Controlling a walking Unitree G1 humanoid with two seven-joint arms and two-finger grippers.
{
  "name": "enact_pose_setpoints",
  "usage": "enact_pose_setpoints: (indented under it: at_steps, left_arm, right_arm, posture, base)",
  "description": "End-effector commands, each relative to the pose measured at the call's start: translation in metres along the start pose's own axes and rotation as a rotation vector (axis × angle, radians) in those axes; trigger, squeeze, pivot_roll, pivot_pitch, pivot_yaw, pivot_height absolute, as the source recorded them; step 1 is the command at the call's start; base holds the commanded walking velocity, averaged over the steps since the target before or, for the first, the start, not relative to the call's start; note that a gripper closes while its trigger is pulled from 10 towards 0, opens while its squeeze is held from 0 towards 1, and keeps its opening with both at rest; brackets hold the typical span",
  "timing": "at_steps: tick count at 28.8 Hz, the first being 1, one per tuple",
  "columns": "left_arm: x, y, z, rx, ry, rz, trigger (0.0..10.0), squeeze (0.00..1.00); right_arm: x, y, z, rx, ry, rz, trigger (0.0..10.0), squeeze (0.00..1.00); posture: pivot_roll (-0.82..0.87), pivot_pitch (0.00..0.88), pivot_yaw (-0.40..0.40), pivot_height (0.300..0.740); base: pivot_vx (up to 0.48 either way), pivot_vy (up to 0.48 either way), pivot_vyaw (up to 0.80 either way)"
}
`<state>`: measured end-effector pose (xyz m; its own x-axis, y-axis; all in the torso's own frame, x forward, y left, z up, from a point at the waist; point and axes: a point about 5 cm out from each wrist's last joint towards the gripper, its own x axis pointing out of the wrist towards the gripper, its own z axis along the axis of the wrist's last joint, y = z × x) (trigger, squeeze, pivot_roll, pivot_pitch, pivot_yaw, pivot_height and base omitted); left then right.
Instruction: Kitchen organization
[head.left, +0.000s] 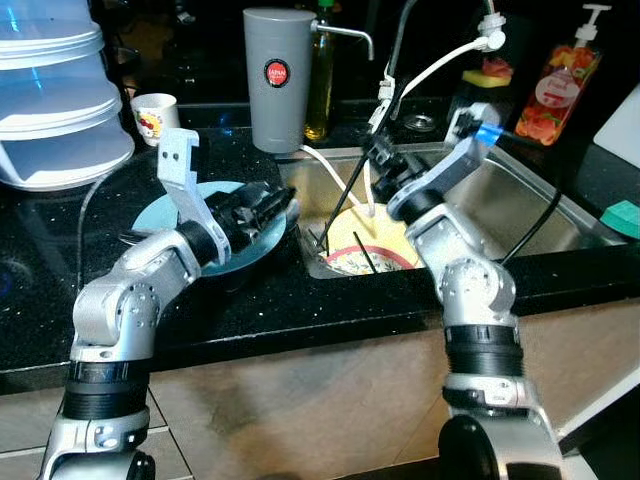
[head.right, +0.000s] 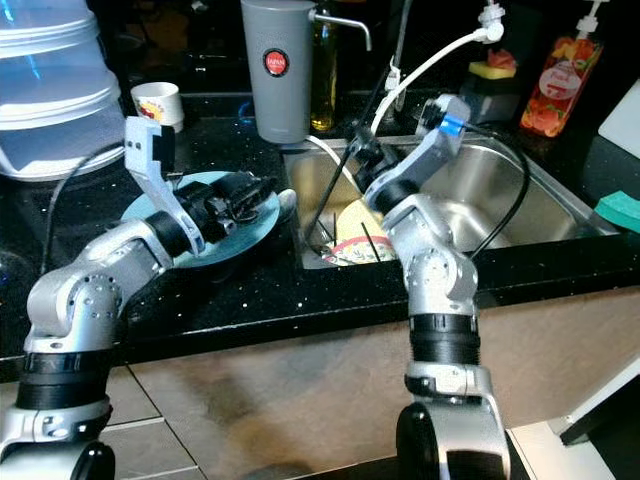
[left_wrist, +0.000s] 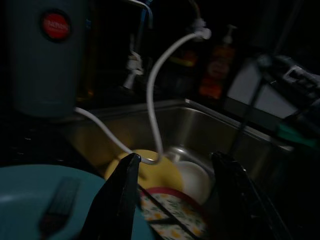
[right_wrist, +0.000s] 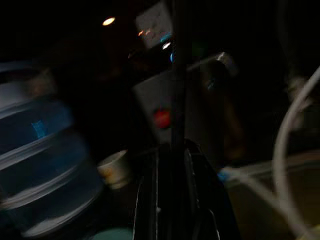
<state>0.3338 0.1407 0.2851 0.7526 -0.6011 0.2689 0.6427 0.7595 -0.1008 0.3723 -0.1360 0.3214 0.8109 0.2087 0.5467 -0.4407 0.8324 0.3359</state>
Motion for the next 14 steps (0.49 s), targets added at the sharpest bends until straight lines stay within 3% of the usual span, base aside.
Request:
enact_pose_setpoints:
  at_steps: [1, 2, 4, 10, 14]
  left_arm:
    - [0.003, -0.002, -0.001, 0.038, 0.014, -0.003, 10.0, 0.00]
    - [0.005, -0.007, -0.007, 0.093, 0.056, -0.036, 10.0, 0.00]
    - [0.010, -0.018, -0.019, 0.222, 0.122, -0.095, 10.0, 0.00]
    - [0.013, -0.028, -0.033, 0.235, 0.180, -0.165, 10.0, 0.00]
    - [0.016, -0.027, -0.044, 0.290, 0.237, -0.120, 10.0, 0.00]
  right_arm:
    - [0.001, -0.001, -0.004, -0.064, -0.007, -0.008, 0.0, 0.00]
    - [0.000, -0.003, -0.010, -0.143, -0.007, -0.011, 0.0, 0.00]
    - [-0.002, -0.006, -0.023, -0.185, 0.002, -0.022, 0.0, 0.00]
    - [-0.009, -0.007, -0.048, -0.193, 0.037, -0.040, 0.0, 0.00]
    - [-0.016, -0.010, -0.067, -0.203, 0.075, -0.059, 0.0, 0.00]
  posture:
    - [0.11, 0.093, -0.018, 0.740]
    - [0.11, 0.103, -0.020, 0.740]
    - [0.12, 0.109, -0.019, 0.740]
    - [0.12, 0.120, -0.011, 0.740]
    - [0.12, 0.123, -0.011, 0.740]
  base:
    - [0.000, 0.000, 0.00]
    - [0.000, 0.000, 0.00]
    - [0.000, 0.000, 0.00]
    - [0.000, 0.000, 0.00]
    - [0.000, 0.000, 0.00]
